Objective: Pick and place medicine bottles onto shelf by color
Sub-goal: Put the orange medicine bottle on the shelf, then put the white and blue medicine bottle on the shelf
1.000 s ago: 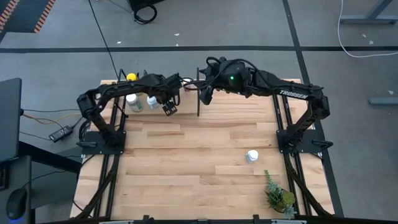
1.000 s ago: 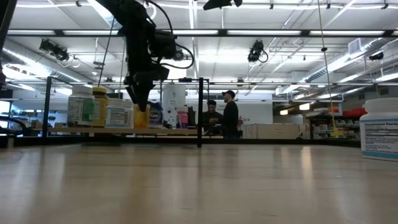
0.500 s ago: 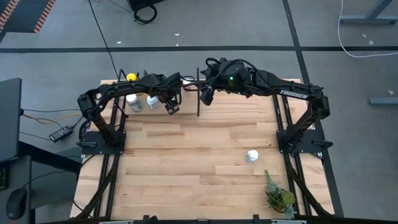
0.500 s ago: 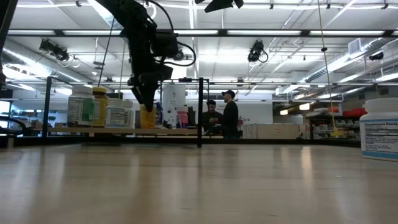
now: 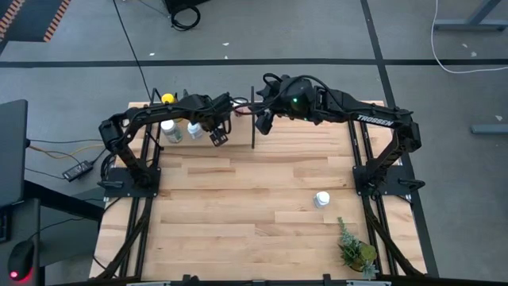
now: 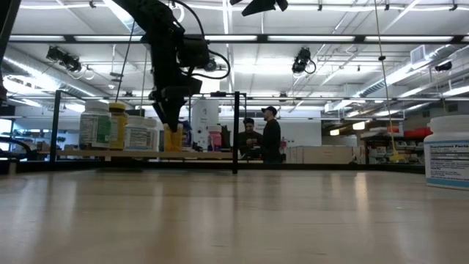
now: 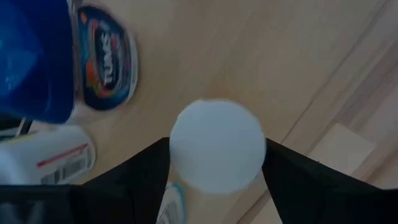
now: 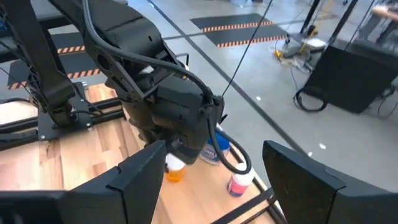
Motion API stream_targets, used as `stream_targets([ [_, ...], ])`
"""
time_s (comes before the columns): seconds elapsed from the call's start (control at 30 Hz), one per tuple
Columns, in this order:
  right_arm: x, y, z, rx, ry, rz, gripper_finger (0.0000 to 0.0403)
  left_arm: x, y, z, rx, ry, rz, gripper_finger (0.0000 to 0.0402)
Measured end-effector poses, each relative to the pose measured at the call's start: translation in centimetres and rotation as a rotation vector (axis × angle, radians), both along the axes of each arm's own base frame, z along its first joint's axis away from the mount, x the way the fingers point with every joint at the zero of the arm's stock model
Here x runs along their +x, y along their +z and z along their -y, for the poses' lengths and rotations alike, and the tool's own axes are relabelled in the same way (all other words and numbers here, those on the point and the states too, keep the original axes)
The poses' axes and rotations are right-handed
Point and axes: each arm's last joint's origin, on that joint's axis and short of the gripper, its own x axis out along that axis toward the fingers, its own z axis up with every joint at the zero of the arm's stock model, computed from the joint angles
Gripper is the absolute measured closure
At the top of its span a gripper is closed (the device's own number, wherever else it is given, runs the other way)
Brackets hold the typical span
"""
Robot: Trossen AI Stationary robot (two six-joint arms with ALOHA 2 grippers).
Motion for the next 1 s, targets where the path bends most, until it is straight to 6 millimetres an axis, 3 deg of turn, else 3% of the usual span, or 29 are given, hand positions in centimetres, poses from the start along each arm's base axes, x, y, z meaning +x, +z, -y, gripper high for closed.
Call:
stream_targets([
  [0.23,-0.6,-1.1,-0.1,0.125,-0.059,-0.068,0.0126,-0.4,0.0,0.3,-0.017,-0.002,-0.035,0.0122],
  [0.4,-1.0,-1.8,-0.2,0.189,-0.092,-0.117,0.0124,-0.2,1.3,0.5,-0.013,-0.01,-0.014,0.0114],
  [0.73,-4.1,-4.8,-1.1,0.476,-0.255,-0.422,0.0126,1.3,8.0,1.0,0.038,-0.032,0.088,0.0113],
  [1.0,-5.1,-9.4,-4.4,0.695,-0.376,-0.643,0.0127,1.6,12.7,4.8,0.075,-0.085,0.251,0.0113],
])
